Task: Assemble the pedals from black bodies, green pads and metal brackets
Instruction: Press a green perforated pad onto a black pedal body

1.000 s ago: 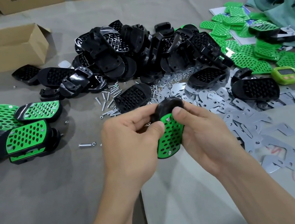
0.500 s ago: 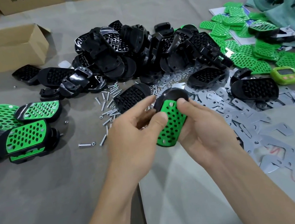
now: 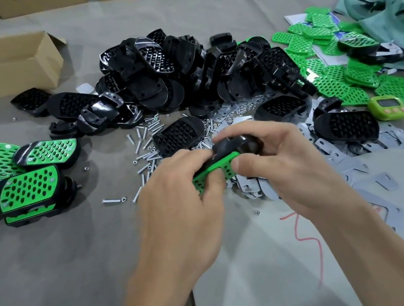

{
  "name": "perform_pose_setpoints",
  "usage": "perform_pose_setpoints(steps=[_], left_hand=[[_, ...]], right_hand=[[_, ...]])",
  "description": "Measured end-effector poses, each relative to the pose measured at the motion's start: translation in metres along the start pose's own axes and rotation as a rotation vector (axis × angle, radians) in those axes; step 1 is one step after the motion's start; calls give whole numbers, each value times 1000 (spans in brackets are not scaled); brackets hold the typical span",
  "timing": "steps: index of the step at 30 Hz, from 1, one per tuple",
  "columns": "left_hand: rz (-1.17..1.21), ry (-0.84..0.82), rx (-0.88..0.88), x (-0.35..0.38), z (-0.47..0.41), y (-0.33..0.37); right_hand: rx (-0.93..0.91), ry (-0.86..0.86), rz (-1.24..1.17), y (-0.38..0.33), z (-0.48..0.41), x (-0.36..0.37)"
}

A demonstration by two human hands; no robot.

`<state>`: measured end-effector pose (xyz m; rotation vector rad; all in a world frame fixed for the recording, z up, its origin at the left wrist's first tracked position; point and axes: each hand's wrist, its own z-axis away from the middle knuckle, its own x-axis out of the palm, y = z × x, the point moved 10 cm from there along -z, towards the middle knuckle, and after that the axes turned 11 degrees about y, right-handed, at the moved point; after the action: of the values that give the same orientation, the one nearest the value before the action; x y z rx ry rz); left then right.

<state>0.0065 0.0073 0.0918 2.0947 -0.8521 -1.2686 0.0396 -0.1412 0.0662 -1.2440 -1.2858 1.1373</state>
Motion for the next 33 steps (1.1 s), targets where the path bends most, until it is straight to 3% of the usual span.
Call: perform_pose_setpoints(steps=[10,16,26,33], left_hand=[[15,103,145,-8,4,15],[-13,177,72,-9,9,8],[-17,92,-53,2,8,-11],[-69,-129,-80,18,8,-30]], right_hand=[[-6,142,-179,2,14,-2],[12,214,-120,6,19,0],[110,240,-61,25,17,1],[194,207,-84,39,17,1]])
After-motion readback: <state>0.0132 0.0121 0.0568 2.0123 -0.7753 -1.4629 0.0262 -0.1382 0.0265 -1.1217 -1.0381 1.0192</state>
